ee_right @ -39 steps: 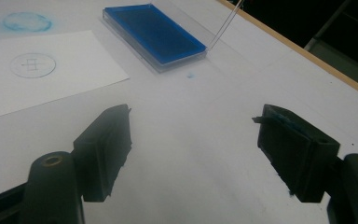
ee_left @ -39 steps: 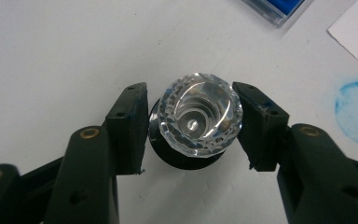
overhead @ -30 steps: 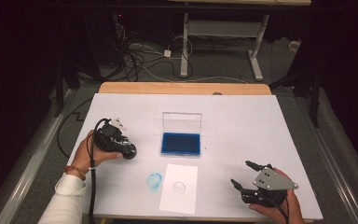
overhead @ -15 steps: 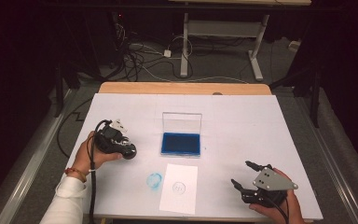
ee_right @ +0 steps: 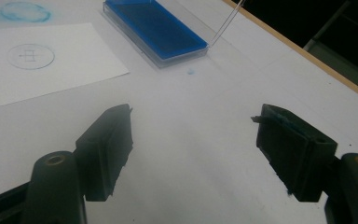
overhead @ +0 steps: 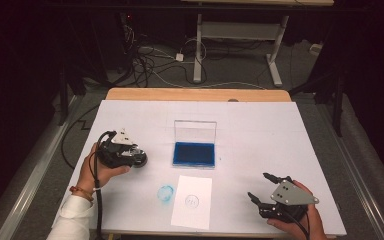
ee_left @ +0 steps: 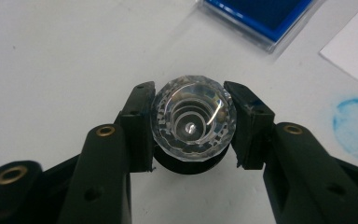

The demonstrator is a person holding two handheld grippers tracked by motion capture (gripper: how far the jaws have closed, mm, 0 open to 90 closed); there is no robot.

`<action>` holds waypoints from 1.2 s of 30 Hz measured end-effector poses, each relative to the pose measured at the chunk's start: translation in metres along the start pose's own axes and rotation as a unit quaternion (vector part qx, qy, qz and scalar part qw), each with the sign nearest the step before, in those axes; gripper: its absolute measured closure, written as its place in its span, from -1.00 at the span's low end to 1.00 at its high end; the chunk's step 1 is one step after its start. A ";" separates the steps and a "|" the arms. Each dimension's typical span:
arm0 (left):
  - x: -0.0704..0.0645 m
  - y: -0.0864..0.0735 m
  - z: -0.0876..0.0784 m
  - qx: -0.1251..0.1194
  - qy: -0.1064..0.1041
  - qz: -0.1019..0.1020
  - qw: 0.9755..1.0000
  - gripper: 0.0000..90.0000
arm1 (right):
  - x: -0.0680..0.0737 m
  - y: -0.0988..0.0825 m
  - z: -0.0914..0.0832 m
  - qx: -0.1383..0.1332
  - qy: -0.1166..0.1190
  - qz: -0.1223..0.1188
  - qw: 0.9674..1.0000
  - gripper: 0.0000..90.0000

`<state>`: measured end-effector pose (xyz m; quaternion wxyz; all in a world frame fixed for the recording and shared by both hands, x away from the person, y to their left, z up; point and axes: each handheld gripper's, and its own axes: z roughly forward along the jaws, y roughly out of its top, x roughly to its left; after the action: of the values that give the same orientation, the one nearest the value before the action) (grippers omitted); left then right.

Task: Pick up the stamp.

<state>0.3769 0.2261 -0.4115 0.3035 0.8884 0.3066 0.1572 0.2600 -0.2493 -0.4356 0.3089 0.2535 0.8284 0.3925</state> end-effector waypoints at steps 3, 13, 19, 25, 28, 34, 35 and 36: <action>-0.003 -0.001 -0.003 -0.014 0.006 0.004 1.000 0.22 | 0.000 0.000 -0.001 -0.003 0.000 0.000 1.000 -0.40; -0.007 0.001 -0.008 -0.034 -0.009 -0.001 0.999 0.22 | -0.001 0.001 0.000 -0.003 0.000 0.000 1.000 -0.40; -0.007 0.002 -0.008 -0.041 -0.026 -0.005 0.999 0.22 | -0.001 0.001 0.002 -0.001 -0.001 0.000 1.000 -0.40; -0.008 0.003 -0.010 -0.048 -0.036 -0.005 0.998 0.22 | -0.002 0.002 0.005 -0.001 0.001 0.001 1.000 -0.40; -0.010 0.003 -0.011 -0.049 -0.036 -0.004 0.998 0.22 | -0.002 0.003 0.007 -0.001 0.003 0.001 1.000 -0.40; -0.015 0.005 -0.015 -0.057 -0.037 0.001 0.998 0.22 | -0.001 0.004 0.008 -0.001 0.006 -0.002 1.000 -0.40; -0.016 0.006 -0.015 -0.058 -0.039 0.003 0.998 0.22 | -0.001 0.004 0.008 -0.001 0.006 -0.002 1.000 -0.40; -0.017 0.007 -0.016 -0.060 -0.037 0.005 0.998 0.22 | -0.001 0.004 0.008 -0.001 0.006 -0.002 1.000 -0.40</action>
<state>0.3594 0.2177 -0.3969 0.3663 0.8754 0.2809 0.1433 0.2675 -0.2438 -0.4365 0.3051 0.2492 0.8303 0.3943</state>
